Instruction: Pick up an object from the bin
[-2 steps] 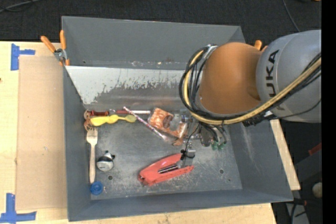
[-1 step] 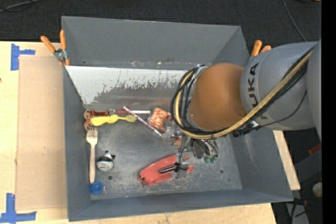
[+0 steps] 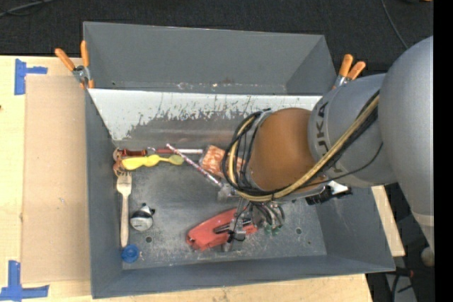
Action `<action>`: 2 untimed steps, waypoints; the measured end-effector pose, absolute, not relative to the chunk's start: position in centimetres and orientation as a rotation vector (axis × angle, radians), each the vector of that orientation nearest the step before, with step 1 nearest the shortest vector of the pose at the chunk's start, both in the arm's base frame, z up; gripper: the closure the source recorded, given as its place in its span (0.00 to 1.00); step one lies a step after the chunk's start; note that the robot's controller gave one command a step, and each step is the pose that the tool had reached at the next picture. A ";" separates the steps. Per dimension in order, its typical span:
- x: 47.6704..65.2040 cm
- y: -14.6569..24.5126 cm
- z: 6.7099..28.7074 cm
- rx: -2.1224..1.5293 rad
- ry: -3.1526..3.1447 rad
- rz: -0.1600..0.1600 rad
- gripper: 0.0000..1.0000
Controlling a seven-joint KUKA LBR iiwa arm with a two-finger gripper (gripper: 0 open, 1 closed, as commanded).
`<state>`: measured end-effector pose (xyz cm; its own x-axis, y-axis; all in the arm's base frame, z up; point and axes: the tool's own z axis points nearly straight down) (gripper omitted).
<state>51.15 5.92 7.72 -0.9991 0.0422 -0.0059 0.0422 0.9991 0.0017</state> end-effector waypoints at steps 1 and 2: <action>50.7 6.1 7.0 0.130 3.143 0.002 1.00; 50.7 6.1 7.0 0.130 3.142 0.002 1.00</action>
Offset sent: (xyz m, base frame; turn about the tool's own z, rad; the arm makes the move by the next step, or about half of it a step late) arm 0.0000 0.0000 0.0000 0.0000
